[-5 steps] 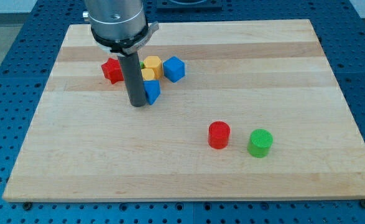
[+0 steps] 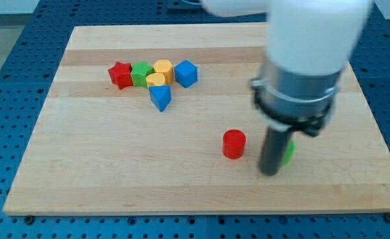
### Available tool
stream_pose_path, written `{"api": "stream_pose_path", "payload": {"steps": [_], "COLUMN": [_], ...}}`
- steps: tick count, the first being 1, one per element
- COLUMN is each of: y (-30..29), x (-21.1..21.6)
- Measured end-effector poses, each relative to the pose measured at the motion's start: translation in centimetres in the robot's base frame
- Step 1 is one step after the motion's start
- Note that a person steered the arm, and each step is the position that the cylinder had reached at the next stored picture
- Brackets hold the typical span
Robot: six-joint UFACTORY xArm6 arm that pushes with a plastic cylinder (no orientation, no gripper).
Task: Place the red circle close to the blue triangle
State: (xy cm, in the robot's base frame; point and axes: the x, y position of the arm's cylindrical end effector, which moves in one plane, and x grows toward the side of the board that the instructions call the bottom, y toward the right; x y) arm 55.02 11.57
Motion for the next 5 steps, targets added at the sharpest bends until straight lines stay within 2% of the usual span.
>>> {"api": "stream_pose_path", "payload": {"steps": [1,3,5], "y": [-2.0,-9.9,-11.1], "x": [-3.1,-1.6,1.7]}}
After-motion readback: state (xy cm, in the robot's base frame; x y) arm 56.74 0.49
